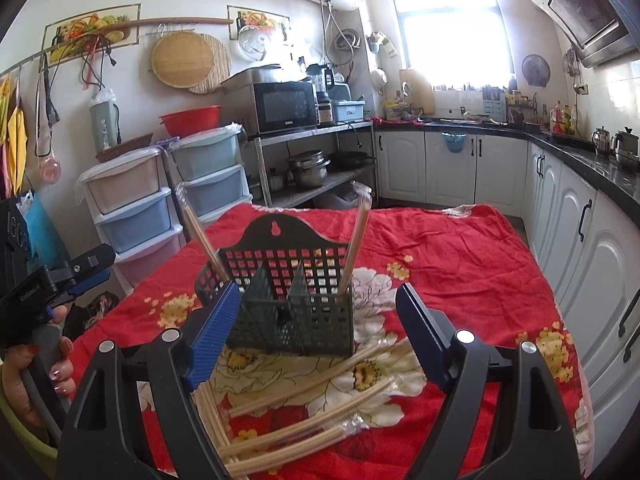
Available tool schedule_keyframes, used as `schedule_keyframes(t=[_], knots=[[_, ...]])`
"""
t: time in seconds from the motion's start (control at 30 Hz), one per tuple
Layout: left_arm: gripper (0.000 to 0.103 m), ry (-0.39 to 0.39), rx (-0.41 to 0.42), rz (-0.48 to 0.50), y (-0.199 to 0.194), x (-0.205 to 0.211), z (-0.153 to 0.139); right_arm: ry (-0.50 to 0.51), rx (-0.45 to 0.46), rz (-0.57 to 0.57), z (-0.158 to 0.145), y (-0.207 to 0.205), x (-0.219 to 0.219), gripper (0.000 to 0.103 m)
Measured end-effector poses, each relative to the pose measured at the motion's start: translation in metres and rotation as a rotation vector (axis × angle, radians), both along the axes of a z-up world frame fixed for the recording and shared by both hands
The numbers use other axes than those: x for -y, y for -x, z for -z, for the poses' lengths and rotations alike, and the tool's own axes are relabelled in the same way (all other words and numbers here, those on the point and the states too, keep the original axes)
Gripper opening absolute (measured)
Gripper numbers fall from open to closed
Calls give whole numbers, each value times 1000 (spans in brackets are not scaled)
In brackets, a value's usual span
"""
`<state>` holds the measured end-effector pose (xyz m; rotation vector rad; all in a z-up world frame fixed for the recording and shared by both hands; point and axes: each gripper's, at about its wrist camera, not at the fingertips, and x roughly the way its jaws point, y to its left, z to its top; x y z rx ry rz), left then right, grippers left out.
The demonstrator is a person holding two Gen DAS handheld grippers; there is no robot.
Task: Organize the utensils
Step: 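Move both grippers back down to the chopstick pile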
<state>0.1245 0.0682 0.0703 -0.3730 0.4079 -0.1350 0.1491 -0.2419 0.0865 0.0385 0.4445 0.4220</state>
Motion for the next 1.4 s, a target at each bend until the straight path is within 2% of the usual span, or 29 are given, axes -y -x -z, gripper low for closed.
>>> schedule_keyframes(t=[0.4, 0.93, 1.4], knots=[[92, 17, -111, -5, -2, -9, 37, 30, -50, -22, 20, 4, -5, 78], [92, 76, -265, 70, 4, -5, 84, 70, -123, -21, 47, 2, -3, 78], [74, 131, -388, 140, 8, 5, 115, 85, -211, 0, 72, -7, 6, 78]])
